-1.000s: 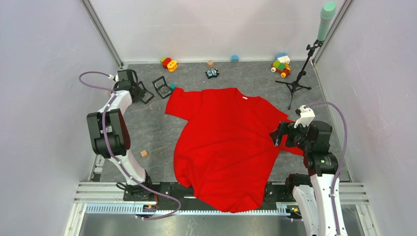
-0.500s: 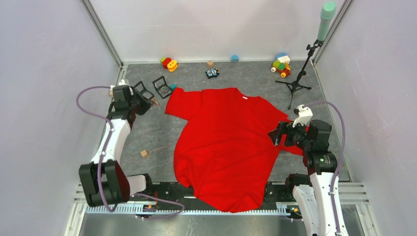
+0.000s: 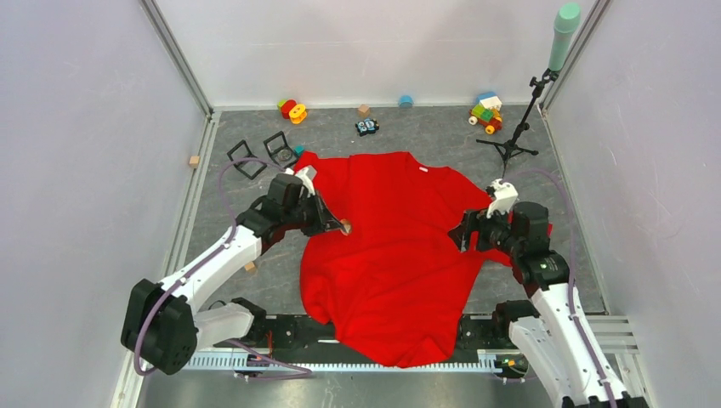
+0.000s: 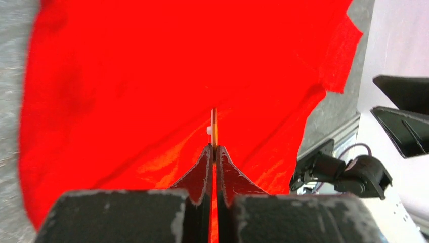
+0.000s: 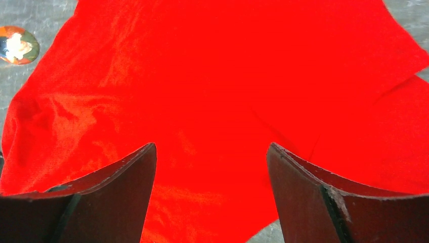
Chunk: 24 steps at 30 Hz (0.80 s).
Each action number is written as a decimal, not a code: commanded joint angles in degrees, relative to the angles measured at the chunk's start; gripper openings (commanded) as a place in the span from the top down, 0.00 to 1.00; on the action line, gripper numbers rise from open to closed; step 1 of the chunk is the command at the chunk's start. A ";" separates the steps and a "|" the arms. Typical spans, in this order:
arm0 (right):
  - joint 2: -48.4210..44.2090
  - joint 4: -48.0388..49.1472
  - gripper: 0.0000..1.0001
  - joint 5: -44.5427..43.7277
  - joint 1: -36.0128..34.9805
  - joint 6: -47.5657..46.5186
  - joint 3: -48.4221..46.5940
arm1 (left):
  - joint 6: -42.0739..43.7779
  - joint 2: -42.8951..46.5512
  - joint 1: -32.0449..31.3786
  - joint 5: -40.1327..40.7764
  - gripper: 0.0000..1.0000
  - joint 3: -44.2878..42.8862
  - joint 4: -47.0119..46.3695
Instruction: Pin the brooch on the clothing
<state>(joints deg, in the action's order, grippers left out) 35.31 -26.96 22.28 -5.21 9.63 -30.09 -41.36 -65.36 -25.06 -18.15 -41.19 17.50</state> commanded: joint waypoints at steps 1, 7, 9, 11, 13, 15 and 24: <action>2.37 6.09 0.16 -7.92 -7.51 3.60 -0.59 | -1.41 -3.08 -4.18 -0.80 0.98 -5.04 -1.65; 12.39 8.86 0.17 -20.81 -21.99 5.93 -5.49 | -4.06 -12.75 -6.23 -5.36 0.98 -10.36 -6.72; 15.59 10.05 0.17 -24.79 -27.16 6.52 -7.88 | -3.83 -15.65 -6.29 -5.94 0.98 -12.30 -6.74; 19.27 11.16 0.15 -28.61 -32.34 6.88 -10.73 | -3.46 -17.35 -6.24 -5.71 0.98 -12.99 -7.06; 22.95 11.64 0.15 -32.81 -37.78 7.06 -13.27 | -3.78 -18.48 -6.23 -6.61 0.98 -12.82 -8.00; 26.24 12.92 0.16 -37.46 -44.36 7.30 -15.16 | -4.03 -19.55 -6.27 -7.72 0.98 -12.49 -8.47; 38.56 19.99 0.32 -53.77 -59.25 6.85 -19.38 | -6.09 -20.24 -5.58 -11.82 0.98 -10.51 -10.65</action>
<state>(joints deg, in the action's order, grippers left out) 70.57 -11.75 -20.73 -61.49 16.47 -46.85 -45.25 -85.80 -31.16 -26.48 -51.86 9.89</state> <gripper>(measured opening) 0.694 0.033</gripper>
